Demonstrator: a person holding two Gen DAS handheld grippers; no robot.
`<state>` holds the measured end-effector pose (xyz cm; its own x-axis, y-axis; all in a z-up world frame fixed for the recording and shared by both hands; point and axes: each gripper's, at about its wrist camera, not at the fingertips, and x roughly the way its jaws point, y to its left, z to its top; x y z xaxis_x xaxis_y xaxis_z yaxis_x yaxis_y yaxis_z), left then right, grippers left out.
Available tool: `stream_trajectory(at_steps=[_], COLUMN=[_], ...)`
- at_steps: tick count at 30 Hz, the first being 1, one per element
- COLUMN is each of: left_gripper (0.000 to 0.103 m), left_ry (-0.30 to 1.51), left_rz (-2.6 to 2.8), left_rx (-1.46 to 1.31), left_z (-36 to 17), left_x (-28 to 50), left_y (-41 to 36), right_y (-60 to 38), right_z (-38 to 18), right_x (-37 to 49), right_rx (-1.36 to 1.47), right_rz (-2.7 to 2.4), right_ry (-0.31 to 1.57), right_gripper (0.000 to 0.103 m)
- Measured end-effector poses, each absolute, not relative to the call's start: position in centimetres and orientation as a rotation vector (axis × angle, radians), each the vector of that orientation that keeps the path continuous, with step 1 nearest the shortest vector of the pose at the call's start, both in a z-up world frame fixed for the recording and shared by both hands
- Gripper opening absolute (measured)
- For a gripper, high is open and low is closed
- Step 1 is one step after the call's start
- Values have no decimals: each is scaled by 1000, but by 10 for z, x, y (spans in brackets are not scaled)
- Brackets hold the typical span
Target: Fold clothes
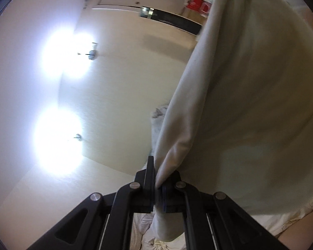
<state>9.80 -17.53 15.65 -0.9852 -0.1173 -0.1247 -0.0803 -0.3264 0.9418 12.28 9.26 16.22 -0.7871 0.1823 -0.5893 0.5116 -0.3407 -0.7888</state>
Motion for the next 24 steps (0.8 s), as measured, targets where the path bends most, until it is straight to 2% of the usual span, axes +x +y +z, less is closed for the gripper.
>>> stream_trajectory(at_steps=[8,14,17,18,19,20,21,22,24], left_gripper=[5,5,6,9,16,30,33,34,40], left_ry=[-2100,-2115,-2140,-2141,-2124,-2086,-2053,-2025,-1955], left_rz=[-2440,-2346,-2294,-2282,-2278,-2271,-2271,-2286,-2327], left_rx=[661,996,1086,1120,1177,1255,1321,1358,1426], left_z=[18,-64,-90,-98,-104,-111,-114,-112,-113], left_x=[-37,-154,-181,-191,-210,-227,-239,-239,-231], left_y=[-179,-182,-190,-193,-197,-201,-205,-206,-217], right_y=[95,79,83,86,89,93,97,101,112], right_z=[52,-40,-72,-80,-87,-90,-93,-96,-99], right_x=[-14,-143,-204,-222,-239,-251,-264,-276,-290], right_rx=[1201,1385,1483,1515,1546,1574,1601,1628,1666], right_rz=[-2063,-1907,-1826,-1813,-1800,-1801,-1802,-1802,-1792], right_ry=[1440,1379,1317,1274,1231,1174,1118,1061,1008], right_gripper=[4,4,4,4,4,10,21,26,29])
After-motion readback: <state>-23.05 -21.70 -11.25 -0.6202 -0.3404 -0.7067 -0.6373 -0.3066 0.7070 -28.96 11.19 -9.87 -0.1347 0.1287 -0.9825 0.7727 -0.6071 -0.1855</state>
